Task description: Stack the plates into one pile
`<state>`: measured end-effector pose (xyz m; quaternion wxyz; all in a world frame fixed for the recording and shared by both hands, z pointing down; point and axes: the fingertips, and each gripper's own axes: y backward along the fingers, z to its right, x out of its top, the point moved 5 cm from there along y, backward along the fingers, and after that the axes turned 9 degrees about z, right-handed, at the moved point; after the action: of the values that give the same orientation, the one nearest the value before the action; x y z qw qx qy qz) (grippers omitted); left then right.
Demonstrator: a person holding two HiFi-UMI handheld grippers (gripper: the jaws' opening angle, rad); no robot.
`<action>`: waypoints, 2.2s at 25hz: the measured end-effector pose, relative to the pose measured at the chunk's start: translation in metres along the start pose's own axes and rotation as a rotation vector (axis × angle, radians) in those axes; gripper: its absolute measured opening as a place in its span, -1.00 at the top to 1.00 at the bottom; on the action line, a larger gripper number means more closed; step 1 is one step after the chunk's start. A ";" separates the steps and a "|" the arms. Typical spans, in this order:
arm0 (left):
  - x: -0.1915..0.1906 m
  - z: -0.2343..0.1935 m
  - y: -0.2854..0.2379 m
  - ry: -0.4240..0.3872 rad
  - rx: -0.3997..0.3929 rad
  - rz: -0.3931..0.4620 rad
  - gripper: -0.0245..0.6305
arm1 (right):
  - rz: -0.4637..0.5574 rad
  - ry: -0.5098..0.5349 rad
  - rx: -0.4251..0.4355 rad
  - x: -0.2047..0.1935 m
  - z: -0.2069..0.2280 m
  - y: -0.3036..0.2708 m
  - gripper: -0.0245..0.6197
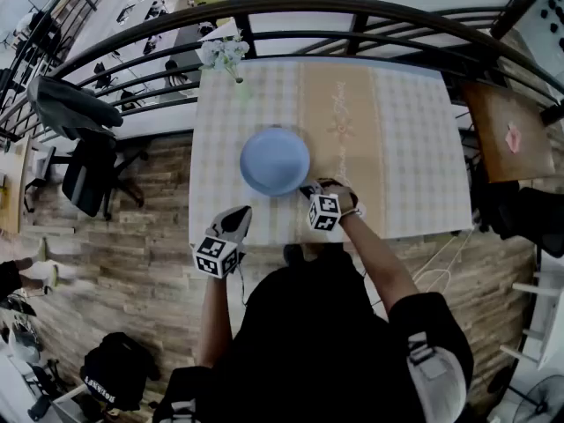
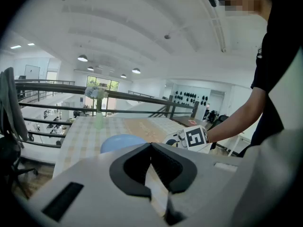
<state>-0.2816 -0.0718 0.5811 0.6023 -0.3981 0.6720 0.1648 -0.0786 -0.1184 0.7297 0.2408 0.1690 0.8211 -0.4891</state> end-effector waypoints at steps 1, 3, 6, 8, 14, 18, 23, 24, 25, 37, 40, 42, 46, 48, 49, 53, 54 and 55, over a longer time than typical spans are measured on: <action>0.000 0.000 -0.002 -0.002 -0.008 -0.001 0.92 | -0.007 -0.020 -0.011 -0.003 0.003 0.003 0.93; 0.001 0.000 -0.006 -0.006 -0.019 -0.002 0.92 | -0.019 -0.064 -0.029 -0.009 0.007 0.010 0.93; 0.003 0.002 -0.012 -0.007 -0.028 0.000 0.92 | -0.010 -0.154 -0.052 -0.017 0.012 0.024 0.93; 0.004 0.002 -0.017 -0.009 -0.036 -0.002 0.92 | 0.000 -0.196 -0.091 -0.022 0.018 0.035 0.93; 0.007 0.019 -0.043 -0.019 -0.092 -0.009 0.92 | 0.021 -0.288 -0.209 -0.041 0.041 0.077 0.93; 0.013 0.037 -0.062 -0.019 -0.135 -0.015 0.92 | 0.043 -0.360 -0.271 -0.059 0.052 0.104 0.93; 0.012 0.047 -0.079 -0.022 -0.146 -0.018 0.92 | 0.036 -0.416 -0.302 -0.088 0.052 0.129 0.93; 0.012 0.049 -0.083 -0.021 -0.143 -0.017 0.92 | 0.038 -0.420 -0.305 -0.092 0.053 0.134 0.93; 0.014 0.051 -0.087 -0.020 -0.141 -0.015 0.92 | 0.042 -0.422 -0.308 -0.095 0.055 0.140 0.93; 0.023 0.092 -0.121 -0.012 -0.117 -0.025 0.92 | 0.079 -0.440 -0.343 -0.132 0.082 0.191 0.93; 0.027 0.099 -0.130 -0.015 -0.111 -0.021 0.92 | 0.089 -0.437 -0.346 -0.138 0.090 0.199 0.93; 0.029 0.104 -0.137 -0.015 -0.107 -0.017 0.92 | 0.095 -0.433 -0.348 -0.142 0.094 0.203 0.93; 0.035 0.113 -0.149 -0.021 -0.095 -0.007 0.92 | 0.113 -0.423 -0.349 -0.146 0.102 0.210 0.93; 0.035 0.116 -0.154 -0.027 -0.093 -0.003 0.92 | 0.123 -0.417 -0.349 -0.148 0.106 0.213 0.93; 0.034 0.117 -0.156 -0.030 -0.091 0.001 0.92 | 0.128 -0.416 -0.350 -0.149 0.107 0.214 0.93; 0.038 0.124 -0.164 -0.027 -0.080 0.003 0.92 | 0.149 -0.424 -0.343 -0.156 0.108 0.217 0.93; 0.040 0.126 -0.167 -0.028 -0.080 0.001 0.92 | 0.153 -0.426 -0.340 -0.158 0.108 0.217 0.93; 0.041 0.128 -0.169 -0.029 -0.080 -0.001 0.92 | 0.157 -0.428 -0.337 -0.159 0.108 0.218 0.93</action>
<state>-0.0693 -0.1018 0.5583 0.5956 -0.4200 0.6557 0.1970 0.1898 -0.1191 0.6181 0.4705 0.0823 0.8057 -0.3503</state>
